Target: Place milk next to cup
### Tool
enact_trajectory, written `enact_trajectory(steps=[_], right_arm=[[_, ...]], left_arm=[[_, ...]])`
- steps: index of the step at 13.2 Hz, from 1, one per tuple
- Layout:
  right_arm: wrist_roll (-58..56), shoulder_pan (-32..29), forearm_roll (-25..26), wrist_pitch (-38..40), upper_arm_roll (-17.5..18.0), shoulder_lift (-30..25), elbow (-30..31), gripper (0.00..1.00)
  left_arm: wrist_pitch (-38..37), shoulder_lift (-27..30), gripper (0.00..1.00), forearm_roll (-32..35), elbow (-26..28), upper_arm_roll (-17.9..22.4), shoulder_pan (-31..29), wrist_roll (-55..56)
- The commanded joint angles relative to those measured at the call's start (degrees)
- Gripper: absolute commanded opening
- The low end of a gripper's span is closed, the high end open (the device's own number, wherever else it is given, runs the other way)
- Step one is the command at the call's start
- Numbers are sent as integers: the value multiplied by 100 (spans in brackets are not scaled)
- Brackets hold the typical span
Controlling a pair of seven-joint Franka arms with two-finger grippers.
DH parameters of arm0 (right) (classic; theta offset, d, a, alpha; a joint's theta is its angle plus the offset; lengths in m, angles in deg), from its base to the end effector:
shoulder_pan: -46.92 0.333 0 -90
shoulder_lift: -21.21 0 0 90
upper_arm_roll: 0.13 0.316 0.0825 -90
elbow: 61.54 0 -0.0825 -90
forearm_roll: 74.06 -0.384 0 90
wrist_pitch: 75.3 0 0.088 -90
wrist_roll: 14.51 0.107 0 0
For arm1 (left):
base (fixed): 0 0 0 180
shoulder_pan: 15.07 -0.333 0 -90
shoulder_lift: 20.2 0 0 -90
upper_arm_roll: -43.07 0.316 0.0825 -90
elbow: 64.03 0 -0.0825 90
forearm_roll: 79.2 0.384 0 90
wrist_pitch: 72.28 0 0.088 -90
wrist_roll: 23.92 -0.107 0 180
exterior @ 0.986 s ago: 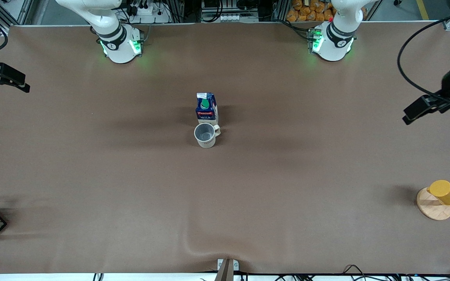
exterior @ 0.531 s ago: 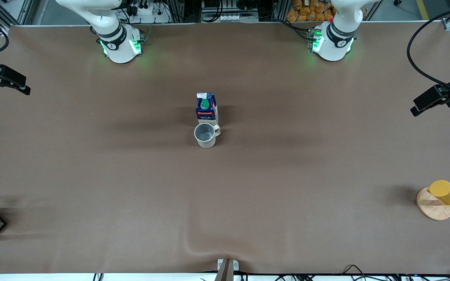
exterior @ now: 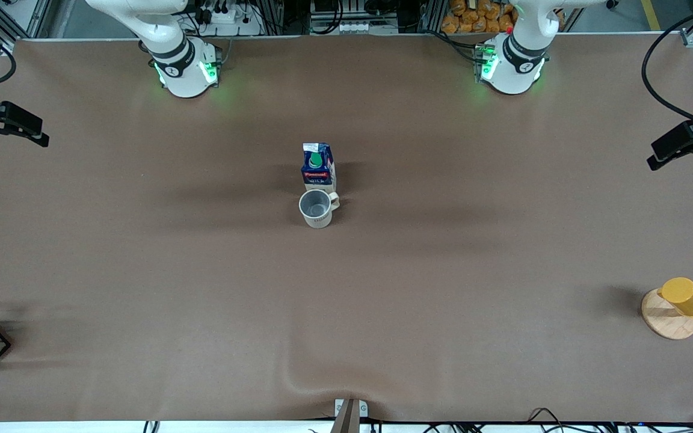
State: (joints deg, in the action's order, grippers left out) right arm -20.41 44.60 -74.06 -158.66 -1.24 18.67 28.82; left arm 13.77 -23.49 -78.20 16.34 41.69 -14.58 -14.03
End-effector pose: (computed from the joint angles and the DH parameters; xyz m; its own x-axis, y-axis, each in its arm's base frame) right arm 0.5275 -0.0319 0.6359 0.9961 0.0434 -0.0773 0.0428 -0.9990 -0.0088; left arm 0.5652 -0.0160 0.6649 0.9891 0.1408 0.0438 0.1413 -0.9899 -0.0086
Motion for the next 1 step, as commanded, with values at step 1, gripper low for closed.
enact_trajectory(steps=[1], right_arm=[[81,21,9,-5,5,-53,60,100]], left_arm=[[-97,154,100,-153,102,208,214,-118]])
